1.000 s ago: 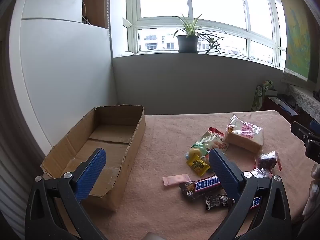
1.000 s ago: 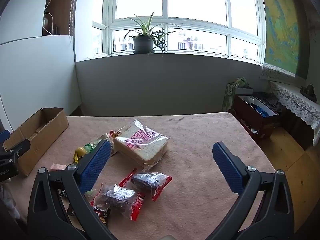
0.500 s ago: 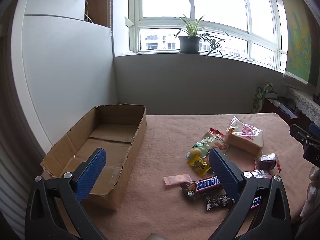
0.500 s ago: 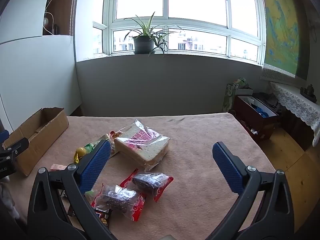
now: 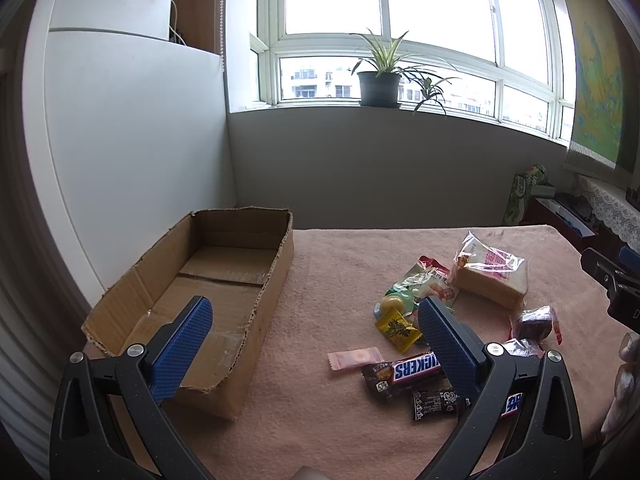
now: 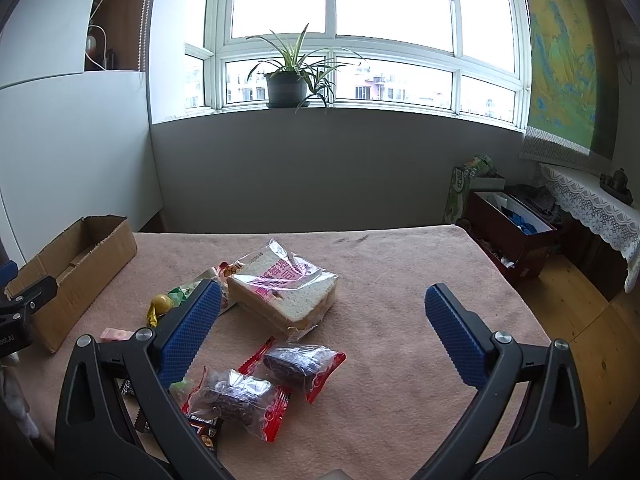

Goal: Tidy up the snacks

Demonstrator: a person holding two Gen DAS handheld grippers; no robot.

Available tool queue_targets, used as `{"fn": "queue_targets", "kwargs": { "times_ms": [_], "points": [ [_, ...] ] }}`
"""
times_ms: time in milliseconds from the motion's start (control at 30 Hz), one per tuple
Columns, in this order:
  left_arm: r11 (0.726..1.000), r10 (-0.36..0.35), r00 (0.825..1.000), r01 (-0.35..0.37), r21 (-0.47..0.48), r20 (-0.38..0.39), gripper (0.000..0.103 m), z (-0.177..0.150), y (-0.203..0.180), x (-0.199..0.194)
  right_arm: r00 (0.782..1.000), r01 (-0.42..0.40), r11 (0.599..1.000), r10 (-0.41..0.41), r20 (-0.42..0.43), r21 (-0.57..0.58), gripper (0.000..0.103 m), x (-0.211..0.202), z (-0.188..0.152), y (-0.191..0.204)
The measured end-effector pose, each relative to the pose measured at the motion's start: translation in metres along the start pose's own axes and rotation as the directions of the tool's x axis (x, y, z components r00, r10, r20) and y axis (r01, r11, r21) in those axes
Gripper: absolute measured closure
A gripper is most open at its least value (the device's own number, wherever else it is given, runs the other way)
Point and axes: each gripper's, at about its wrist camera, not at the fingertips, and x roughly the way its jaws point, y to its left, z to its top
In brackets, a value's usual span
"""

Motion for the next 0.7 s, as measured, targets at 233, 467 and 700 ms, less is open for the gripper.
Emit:
{"fn": "queue_targets", "kwargs": {
  "times_ms": [233, 467, 700],
  "points": [
    [1.000, -0.001, 1.000, 0.001, -0.002, 0.001, 0.001, -0.0007, 0.0011, 0.0001, 1.000, 0.000, 1.000, 0.000, 0.000, 0.000, 0.000, -0.0005, -0.0003, -0.0004],
    [1.000, -0.003, 1.000, 0.003, -0.002, -0.001, 0.001, -0.0007, 0.0012, -0.0008, 1.000, 0.000, 1.000, 0.000, -0.001, -0.001, 0.000, -0.0004, -0.0007, -0.0008],
    [1.000, -0.004, 1.000, 0.004, 0.001, 0.000, 0.001, -0.0007, 0.0016, -0.0014, 1.000, -0.002, 1.000, 0.002, -0.006, 0.002, 0.000, 0.0010, -0.0025, -0.0019]
  ]
}}
